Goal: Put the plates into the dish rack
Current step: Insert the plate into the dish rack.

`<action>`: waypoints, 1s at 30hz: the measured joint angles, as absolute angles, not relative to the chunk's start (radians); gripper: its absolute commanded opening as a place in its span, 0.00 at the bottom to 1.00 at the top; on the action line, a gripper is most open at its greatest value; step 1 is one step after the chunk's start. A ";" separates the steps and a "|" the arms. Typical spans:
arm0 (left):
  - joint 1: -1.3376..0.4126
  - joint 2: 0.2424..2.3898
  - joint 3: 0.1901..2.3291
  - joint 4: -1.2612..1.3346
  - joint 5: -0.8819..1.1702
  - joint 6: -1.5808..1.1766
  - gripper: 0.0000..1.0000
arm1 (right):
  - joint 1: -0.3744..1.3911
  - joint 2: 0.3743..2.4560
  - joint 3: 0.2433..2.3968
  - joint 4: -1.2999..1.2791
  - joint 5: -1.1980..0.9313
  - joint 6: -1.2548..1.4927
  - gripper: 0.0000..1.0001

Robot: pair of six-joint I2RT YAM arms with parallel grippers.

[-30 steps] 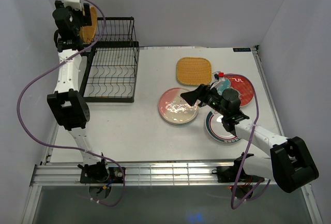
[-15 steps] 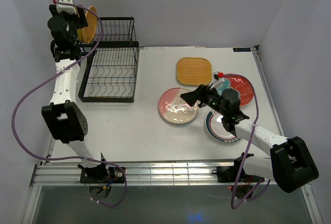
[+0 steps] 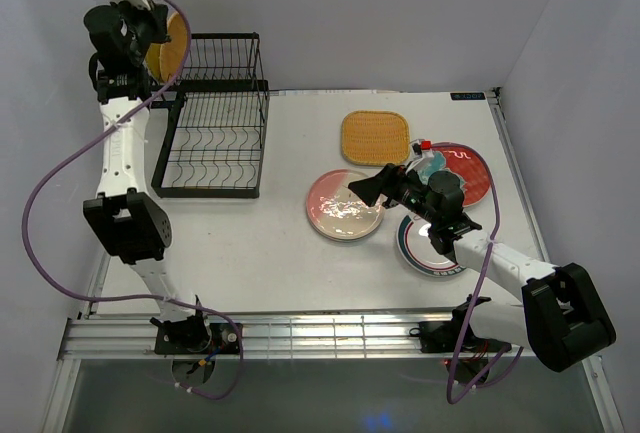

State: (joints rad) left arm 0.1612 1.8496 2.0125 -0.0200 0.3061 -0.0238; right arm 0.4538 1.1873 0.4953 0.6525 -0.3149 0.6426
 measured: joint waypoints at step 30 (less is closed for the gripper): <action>0.134 2.053 2.185 -0.260 0.220 0.043 0.21 | 0.454 1.200 0.497 0.652 -0.317 0.643 0.95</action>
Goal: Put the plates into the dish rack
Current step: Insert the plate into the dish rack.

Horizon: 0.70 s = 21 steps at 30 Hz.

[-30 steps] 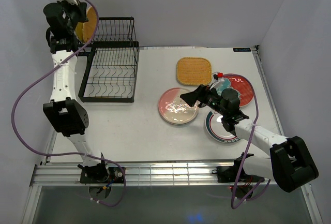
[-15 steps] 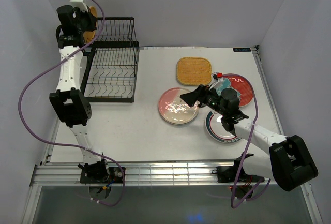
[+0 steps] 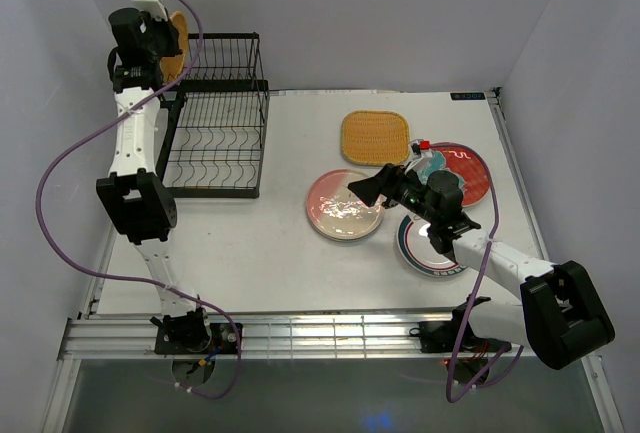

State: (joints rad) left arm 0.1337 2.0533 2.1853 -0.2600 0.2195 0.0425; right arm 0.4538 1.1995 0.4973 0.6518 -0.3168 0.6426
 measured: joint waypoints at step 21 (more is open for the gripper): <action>0.129 2.100 2.194 -0.253 0.190 0.054 0.98 | 0.454 1.200 0.501 0.651 -0.317 0.643 0.95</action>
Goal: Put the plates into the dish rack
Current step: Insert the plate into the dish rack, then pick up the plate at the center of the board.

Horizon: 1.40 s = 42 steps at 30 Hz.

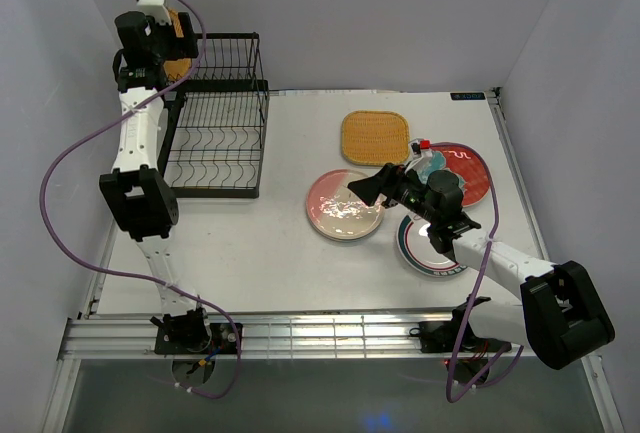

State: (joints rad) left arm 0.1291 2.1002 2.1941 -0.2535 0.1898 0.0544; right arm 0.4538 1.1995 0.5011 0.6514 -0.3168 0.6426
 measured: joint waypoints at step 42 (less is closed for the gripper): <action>-0.336 1.551 0.970 0.252 0.481 -0.334 0.98 | 0.454 1.313 0.698 0.273 -0.078 0.590 0.98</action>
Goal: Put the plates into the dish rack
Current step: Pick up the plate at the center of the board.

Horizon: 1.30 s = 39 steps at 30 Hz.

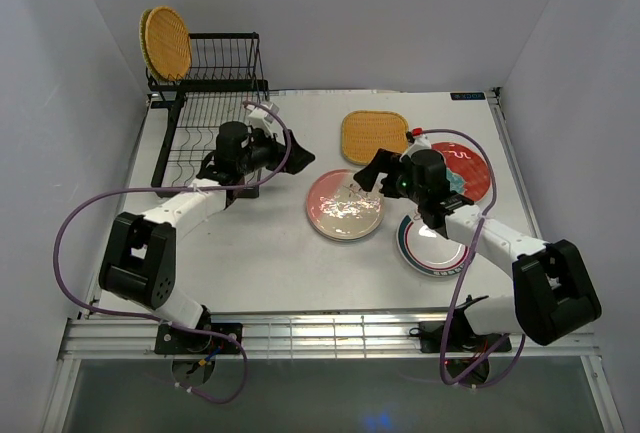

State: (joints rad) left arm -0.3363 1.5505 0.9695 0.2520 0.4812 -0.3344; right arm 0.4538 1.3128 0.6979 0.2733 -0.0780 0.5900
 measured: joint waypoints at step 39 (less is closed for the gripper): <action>-0.342 1.502 0.801 0.435 0.268 -0.404 0.98 | 0.403 1.608 0.838 0.122 0.321 1.124 0.98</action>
State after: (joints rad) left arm -0.3424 1.5017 0.8005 0.4351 0.2680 -0.4042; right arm 0.4030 1.6081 0.8375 0.1223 0.3214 1.1240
